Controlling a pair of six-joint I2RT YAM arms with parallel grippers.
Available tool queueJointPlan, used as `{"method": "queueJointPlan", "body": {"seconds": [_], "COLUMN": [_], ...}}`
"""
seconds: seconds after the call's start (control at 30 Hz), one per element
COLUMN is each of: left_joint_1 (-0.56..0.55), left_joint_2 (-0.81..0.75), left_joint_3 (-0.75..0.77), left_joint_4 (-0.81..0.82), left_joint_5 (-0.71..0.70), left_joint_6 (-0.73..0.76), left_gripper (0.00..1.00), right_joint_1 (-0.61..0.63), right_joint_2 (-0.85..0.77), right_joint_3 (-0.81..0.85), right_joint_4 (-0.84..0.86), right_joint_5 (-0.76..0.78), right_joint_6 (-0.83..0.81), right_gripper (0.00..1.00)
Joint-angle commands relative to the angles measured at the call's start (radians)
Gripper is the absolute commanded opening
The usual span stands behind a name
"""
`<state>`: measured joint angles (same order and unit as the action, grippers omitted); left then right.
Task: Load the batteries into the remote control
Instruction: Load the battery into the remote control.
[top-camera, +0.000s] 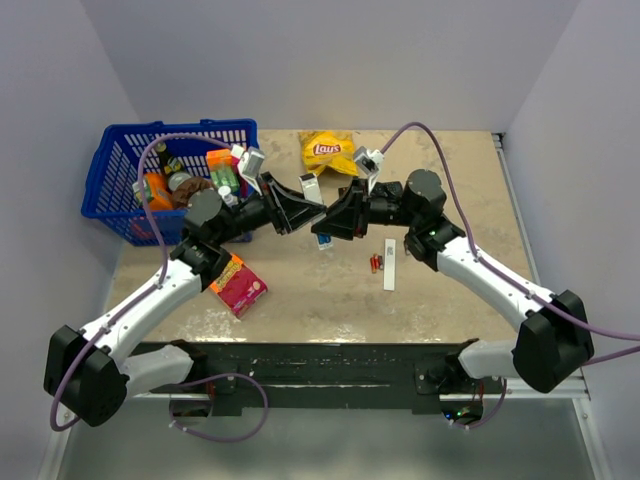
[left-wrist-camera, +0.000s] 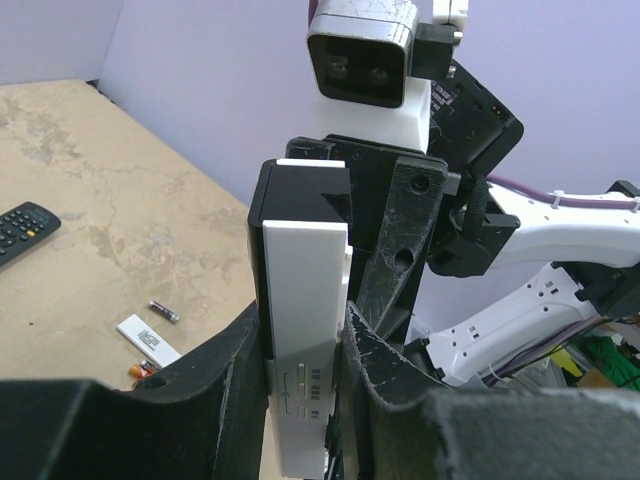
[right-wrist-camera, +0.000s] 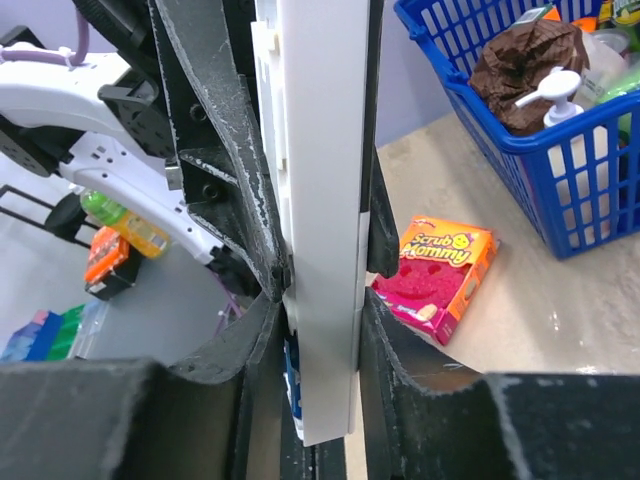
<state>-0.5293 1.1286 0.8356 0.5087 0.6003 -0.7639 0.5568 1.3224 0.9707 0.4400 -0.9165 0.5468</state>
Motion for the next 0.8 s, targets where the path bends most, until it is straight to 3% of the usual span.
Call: {"method": "queueJointPlan", "body": {"seconds": [0.0, 0.07, 0.1, 0.13, 0.23, 0.63, 0.73, 0.77], "left_joint_1": [-0.003, -0.003, -0.001, -0.003, -0.001, 0.002, 0.002, 0.002], "left_joint_2": [-0.035, -0.038, -0.039, -0.039, -0.036, -0.052, -0.049, -0.049], "left_joint_3": [-0.003, -0.013, -0.018, -0.02, -0.024, -0.018, -0.02, -0.018], "left_joint_4": [0.105, 0.123, 0.129, 0.129, 0.128, 0.143, 0.145, 0.146], "left_joint_5": [0.009, 0.009, -0.003, -0.008, -0.023, -0.057, -0.051, -0.05], "left_joint_6": [-0.018, -0.035, -0.044, -0.048, -0.055, -0.086, -0.09, -0.091], "left_gripper": [0.0, 0.0, 0.0, 0.0, 0.0, 0.0, 0.0, 0.0], "right_joint_1": [0.002, 0.002, 0.003, 0.003, 0.002, -0.006, -0.009, -0.011], "right_joint_2": [0.001, -0.003, -0.003, -0.006, -0.018, -0.054, -0.048, -0.045], "right_joint_3": [0.016, 0.011, 0.01, 0.008, -0.004, -0.061, -0.055, -0.053], "right_joint_4": [0.069, 0.066, 0.062, 0.057, 0.029, -0.015, -0.014, -0.009], "right_joint_5": [-0.021, -0.028, -0.033, -0.041, -0.065, -0.125, -0.125, -0.128], "right_joint_6": [0.03, 0.03, 0.024, 0.018, -0.005, -0.061, -0.067, -0.067], "right_gripper": [0.11, 0.14, 0.27, 0.34, 0.43, 0.43, 0.34, 0.23]}}
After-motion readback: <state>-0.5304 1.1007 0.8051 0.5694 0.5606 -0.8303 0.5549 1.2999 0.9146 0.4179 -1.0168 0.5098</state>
